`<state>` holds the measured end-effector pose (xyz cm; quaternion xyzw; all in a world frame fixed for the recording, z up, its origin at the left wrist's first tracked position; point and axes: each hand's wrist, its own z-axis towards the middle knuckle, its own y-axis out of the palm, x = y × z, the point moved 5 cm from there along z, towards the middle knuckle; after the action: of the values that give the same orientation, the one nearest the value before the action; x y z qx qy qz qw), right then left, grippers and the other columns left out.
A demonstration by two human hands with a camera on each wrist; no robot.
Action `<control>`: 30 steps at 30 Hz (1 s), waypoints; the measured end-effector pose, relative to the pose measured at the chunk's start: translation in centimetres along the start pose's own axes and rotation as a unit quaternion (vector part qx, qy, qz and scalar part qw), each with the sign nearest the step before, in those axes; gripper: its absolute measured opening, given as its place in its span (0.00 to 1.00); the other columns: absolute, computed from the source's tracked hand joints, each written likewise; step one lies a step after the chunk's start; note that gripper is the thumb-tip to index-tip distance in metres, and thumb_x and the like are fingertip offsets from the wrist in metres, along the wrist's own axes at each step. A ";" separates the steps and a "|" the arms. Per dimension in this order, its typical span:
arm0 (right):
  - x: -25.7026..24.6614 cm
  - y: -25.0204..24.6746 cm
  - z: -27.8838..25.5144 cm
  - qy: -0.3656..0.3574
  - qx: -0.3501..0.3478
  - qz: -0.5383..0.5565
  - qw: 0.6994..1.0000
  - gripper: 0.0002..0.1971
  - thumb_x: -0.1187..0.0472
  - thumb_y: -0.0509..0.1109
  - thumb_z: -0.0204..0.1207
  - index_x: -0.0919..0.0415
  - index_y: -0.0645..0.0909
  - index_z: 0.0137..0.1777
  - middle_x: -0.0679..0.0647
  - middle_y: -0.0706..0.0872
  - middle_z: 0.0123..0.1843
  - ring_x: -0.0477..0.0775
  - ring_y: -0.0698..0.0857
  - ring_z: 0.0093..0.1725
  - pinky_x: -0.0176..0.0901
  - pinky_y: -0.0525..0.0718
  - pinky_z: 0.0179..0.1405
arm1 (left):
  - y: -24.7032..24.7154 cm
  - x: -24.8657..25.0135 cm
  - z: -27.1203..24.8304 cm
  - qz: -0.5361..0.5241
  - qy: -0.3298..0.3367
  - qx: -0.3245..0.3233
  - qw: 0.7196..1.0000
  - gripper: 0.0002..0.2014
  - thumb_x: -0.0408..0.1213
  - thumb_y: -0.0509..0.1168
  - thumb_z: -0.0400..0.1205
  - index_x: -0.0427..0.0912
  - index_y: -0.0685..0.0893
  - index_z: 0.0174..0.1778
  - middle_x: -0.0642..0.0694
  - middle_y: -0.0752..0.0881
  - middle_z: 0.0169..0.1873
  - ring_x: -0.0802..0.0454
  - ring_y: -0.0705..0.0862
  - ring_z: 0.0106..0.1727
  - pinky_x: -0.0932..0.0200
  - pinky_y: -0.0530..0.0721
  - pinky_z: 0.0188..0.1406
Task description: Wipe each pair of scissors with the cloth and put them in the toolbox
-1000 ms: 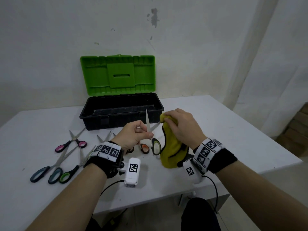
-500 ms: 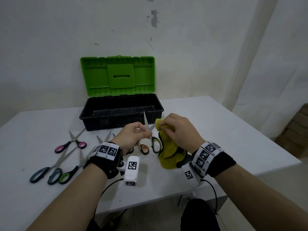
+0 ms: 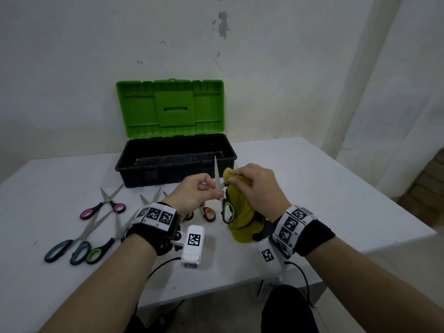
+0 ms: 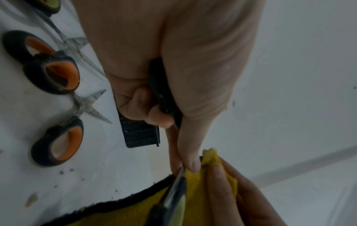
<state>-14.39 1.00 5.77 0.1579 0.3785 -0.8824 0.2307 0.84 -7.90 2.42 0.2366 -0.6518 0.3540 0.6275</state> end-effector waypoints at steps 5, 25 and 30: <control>1.6 -0.4 0.7 0.063 0.003 -0.057 0.996 0.09 0.51 0.71 0.79 0.54 0.88 0.52 0.49 0.86 0.44 0.51 0.84 0.45 0.47 0.82 0.50 | 0.2 0.0 -0.3 0.021 0.015 -0.009 1.000 0.11 0.26 0.74 0.78 0.39 0.76 0.42 0.27 0.84 0.36 0.57 0.91 0.37 0.54 0.76 0.41; 2.2 -2.3 0.9 0.076 0.032 -0.046 0.996 0.06 0.53 0.72 0.79 0.52 0.89 0.49 0.49 0.85 0.43 0.48 0.83 0.45 0.42 0.80 0.49 | -0.6 -1.4 0.1 0.035 -0.073 -0.004 0.997 0.07 0.31 0.75 0.78 0.38 0.82 0.43 0.52 0.81 0.23 0.56 0.68 0.22 0.62 0.65 0.23; 1.4 -2.0 0.9 0.068 0.010 -0.034 0.997 0.06 0.52 0.72 0.79 0.50 0.89 0.51 0.45 0.85 0.43 0.43 0.81 0.44 0.35 0.76 0.48 | -0.8 -1.8 0.6 0.035 -0.110 0.008 0.993 0.09 0.25 0.65 0.81 0.32 0.87 0.54 0.49 0.76 0.22 0.56 0.70 0.22 0.60 0.66 0.26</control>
<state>-16.67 1.17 6.88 0.2070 0.3894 -0.8807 0.1726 1.24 -9.14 0.78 0.2562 -0.7222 0.3524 0.5372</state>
